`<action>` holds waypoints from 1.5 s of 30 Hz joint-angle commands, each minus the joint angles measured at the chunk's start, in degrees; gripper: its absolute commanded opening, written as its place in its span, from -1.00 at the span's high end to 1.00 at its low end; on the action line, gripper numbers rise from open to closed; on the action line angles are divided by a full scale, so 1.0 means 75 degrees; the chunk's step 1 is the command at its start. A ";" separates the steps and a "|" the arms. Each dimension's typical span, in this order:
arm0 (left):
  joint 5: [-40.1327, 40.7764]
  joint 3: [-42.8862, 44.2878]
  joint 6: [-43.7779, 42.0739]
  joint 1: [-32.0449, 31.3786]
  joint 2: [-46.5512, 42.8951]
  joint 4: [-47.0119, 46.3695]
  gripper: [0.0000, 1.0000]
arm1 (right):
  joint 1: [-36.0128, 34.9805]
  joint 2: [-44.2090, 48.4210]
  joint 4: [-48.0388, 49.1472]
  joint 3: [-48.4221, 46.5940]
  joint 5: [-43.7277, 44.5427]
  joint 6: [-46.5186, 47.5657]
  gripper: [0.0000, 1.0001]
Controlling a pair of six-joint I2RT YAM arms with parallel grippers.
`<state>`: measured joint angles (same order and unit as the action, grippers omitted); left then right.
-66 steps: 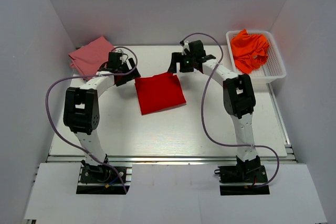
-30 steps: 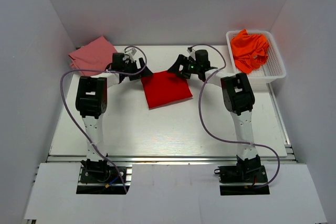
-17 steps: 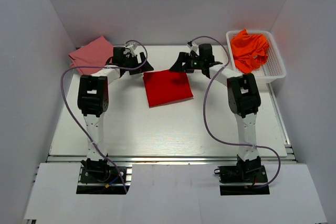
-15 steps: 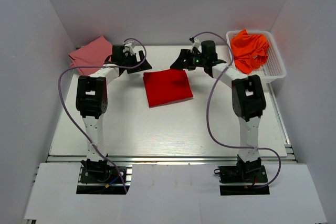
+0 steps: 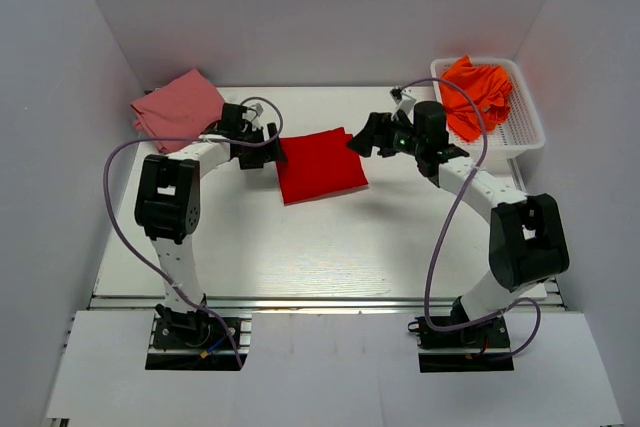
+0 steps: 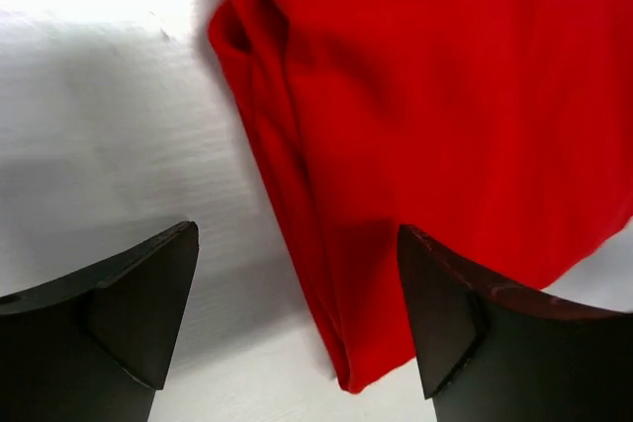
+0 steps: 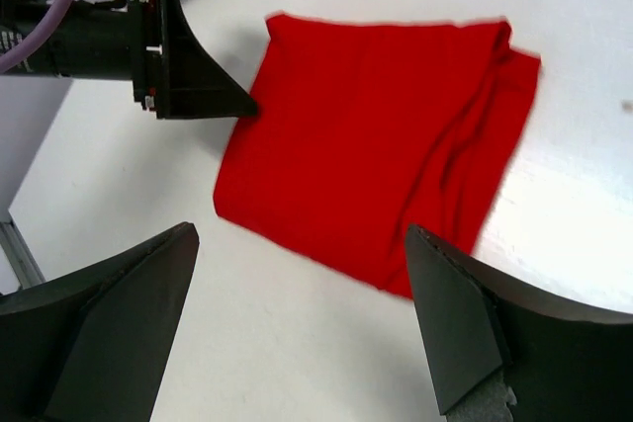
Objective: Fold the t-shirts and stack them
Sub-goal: Put the neatly folded tshirt into the corner of the board with the left arm
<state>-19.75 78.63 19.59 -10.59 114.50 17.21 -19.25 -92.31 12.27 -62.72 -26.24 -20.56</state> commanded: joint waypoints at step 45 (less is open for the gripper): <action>0.3699 0.7056 -0.2390 0.0216 0.0998 0.2357 1.00 | 0.0058 0.2312 -0.1238 0.1543 0.2538 0.0467 -0.81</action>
<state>6.63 125.51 2.33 -11.27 122.50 33.78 -19.14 -75.26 2.61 -47.66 -7.49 -17.56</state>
